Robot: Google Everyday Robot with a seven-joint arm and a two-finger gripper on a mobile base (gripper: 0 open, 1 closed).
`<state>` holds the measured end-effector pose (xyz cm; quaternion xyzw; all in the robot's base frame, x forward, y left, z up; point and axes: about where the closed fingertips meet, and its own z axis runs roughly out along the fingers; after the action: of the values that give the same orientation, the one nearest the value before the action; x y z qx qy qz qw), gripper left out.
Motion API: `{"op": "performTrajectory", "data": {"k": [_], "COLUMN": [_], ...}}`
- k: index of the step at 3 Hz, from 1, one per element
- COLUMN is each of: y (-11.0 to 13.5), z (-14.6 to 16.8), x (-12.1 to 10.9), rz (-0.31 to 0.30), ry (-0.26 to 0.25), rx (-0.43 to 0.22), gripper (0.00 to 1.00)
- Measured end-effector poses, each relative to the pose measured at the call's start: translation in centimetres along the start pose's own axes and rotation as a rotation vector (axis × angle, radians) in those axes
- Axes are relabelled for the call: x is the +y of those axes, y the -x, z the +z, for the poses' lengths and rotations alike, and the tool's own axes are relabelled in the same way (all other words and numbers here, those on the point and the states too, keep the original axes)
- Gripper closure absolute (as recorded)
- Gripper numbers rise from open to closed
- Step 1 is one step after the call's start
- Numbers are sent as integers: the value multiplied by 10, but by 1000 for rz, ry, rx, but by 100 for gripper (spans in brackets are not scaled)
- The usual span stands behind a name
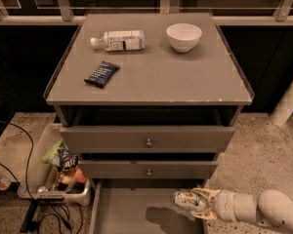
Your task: Pick 7up can from bottom drawer and place on counter
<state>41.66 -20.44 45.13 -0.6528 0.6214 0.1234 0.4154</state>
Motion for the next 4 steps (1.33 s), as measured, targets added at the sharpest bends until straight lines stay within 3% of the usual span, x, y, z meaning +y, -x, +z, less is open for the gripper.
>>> {"op": "performTrajectory", "data": {"k": [2, 4], "y": [11, 107], "z": [-13, -67], "x": [-6, -54], "rz": [-31, -189], "ry": [-9, 32], "rx": [33, 55], "gripper": [100, 100]}}
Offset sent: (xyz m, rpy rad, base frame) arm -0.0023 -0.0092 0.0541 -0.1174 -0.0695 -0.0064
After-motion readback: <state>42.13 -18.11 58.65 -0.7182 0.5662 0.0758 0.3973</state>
